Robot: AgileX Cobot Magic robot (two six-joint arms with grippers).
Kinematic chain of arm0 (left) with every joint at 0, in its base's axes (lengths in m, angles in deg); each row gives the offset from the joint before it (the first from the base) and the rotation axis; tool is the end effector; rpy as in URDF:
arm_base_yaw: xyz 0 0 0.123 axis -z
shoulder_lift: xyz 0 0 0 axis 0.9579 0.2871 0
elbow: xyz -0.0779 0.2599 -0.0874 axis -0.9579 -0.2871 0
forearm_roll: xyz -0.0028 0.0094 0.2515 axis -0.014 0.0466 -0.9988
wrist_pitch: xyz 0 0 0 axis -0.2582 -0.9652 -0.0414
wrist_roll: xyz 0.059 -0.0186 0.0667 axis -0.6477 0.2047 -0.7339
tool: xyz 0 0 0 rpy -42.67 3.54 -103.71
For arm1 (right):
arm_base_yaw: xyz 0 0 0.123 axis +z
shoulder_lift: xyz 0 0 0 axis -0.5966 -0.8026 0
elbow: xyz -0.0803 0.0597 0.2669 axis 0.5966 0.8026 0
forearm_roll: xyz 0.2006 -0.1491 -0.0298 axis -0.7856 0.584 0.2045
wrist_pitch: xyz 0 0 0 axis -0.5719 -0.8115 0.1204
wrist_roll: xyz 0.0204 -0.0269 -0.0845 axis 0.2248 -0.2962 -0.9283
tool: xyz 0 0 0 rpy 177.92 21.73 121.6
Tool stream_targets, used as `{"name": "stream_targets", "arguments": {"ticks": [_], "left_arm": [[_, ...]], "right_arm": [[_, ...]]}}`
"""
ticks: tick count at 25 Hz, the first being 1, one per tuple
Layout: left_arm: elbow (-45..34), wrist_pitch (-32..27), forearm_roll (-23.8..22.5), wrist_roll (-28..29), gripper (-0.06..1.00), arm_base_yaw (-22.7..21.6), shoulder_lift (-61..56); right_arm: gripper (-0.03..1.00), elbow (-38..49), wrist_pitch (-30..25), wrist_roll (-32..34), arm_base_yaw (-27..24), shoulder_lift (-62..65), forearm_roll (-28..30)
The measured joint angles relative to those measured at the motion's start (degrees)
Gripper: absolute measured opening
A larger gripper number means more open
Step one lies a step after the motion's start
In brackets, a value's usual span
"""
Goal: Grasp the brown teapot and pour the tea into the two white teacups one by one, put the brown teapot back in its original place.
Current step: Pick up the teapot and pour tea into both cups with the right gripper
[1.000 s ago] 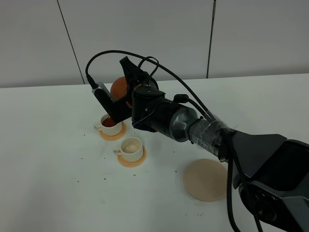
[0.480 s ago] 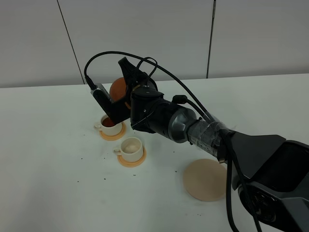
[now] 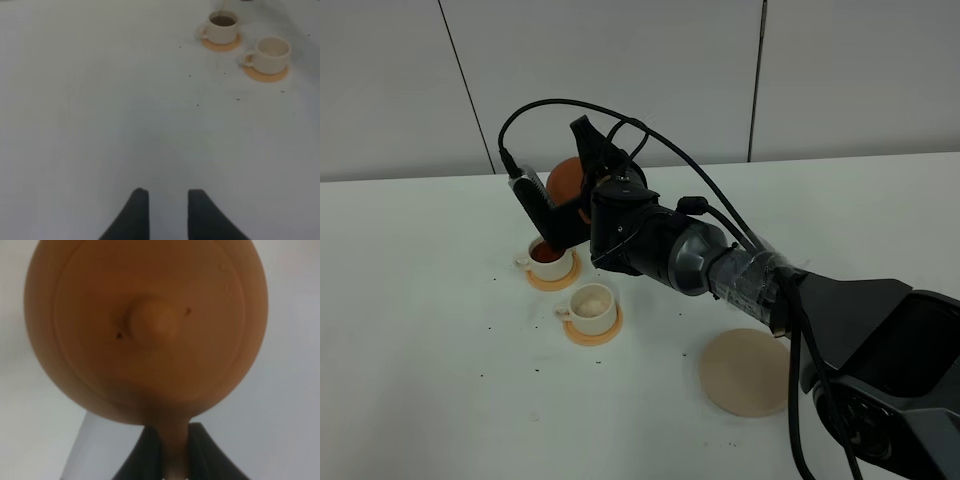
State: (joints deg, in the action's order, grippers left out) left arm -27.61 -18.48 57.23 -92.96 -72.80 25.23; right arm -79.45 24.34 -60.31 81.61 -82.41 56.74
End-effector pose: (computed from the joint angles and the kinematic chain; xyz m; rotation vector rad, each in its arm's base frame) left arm -0.0060 0.0017 0.2803 0.0904 2.0123 0.0700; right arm 0.4329 0.3697 0.1741 -1.9557 1.0419 -1.0519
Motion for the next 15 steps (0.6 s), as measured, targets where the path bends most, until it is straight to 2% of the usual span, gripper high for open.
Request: {"name": "stream_targets", "arguments": {"ticks": [7,15], "left_arm": [[0.00,0.00,0.00,0.00,0.26,0.00,0.00],[0.00,0.00,0.00,0.00,0.26,0.00,0.00]], "right_arm": [[0.10,0.00,-1.47,4.47,0.00,0.00,-0.38],[0.10,0.00,-2.54,4.98,0.00,0.00,-3.51]]}}
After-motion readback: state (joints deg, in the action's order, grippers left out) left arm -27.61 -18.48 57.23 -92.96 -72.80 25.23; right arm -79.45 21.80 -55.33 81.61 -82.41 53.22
